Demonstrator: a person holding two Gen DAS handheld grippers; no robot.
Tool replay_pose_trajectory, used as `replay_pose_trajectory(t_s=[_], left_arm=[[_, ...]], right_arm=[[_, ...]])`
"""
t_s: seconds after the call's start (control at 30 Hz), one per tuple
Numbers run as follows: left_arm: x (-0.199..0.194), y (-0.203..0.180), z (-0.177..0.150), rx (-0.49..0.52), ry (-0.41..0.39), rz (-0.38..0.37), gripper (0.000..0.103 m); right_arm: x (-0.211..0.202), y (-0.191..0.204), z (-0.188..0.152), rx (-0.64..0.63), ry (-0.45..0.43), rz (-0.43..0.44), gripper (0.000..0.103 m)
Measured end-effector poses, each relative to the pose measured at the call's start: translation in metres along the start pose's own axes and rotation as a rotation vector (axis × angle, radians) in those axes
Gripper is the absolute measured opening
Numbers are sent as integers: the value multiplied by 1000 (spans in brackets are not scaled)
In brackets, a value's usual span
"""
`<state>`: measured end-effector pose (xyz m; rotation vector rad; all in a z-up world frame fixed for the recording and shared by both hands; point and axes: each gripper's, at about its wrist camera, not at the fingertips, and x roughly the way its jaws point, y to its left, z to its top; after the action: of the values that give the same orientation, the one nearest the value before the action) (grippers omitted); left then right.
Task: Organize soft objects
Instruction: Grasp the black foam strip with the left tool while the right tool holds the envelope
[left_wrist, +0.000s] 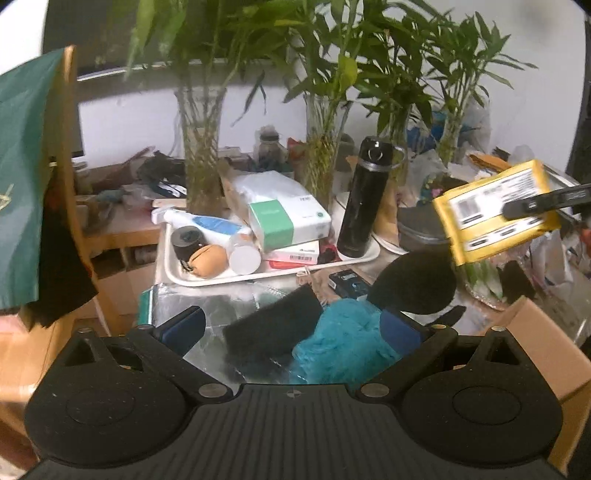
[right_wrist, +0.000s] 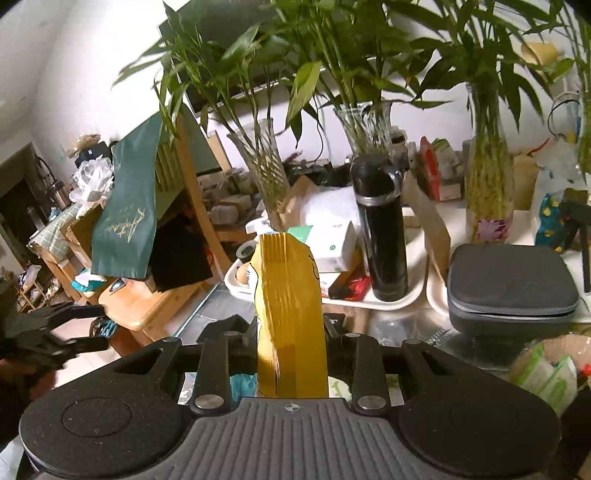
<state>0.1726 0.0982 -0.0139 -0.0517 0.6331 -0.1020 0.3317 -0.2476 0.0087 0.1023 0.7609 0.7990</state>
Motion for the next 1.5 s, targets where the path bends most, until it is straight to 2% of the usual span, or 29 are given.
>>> replay_pose_trajectory(t_s=[0.1,0.2,0.37,0.53,1.0,1.07,1.1,1.17,1.33,1.5], left_arm=[[18,8,3,30,-1,-21,103],[41,17,4,82,13,-4,103],[79,36,-2,110,76,-16,103],[113,47,-12,146,151,-90,103],[180,60,-13,172,259,-229,102],[189,60,-14,183,301,-250,88],[193,61,-15,185,325,-249,77],[197,63,-17,178,354,-247,67],[186,61,-14,164,342,-198,55],[164,49,-5,149,300,-139,52]], right_arm=[[-11,0,-4,-4,-4,0,33],[-20,0,-12,-4,-12,0,33],[-27,-3,-24,12,-23,18,33],[-31,-6,-30,32,-33,24,33],[-28,-14,-30,64,-47,73,33],[-30,-14,-27,65,-56,68,33],[-31,-14,-27,64,-59,65,33],[-33,-12,-25,57,-62,59,33],[-37,-5,-23,38,-56,24,33],[-39,8,-25,17,-41,-13,33]])
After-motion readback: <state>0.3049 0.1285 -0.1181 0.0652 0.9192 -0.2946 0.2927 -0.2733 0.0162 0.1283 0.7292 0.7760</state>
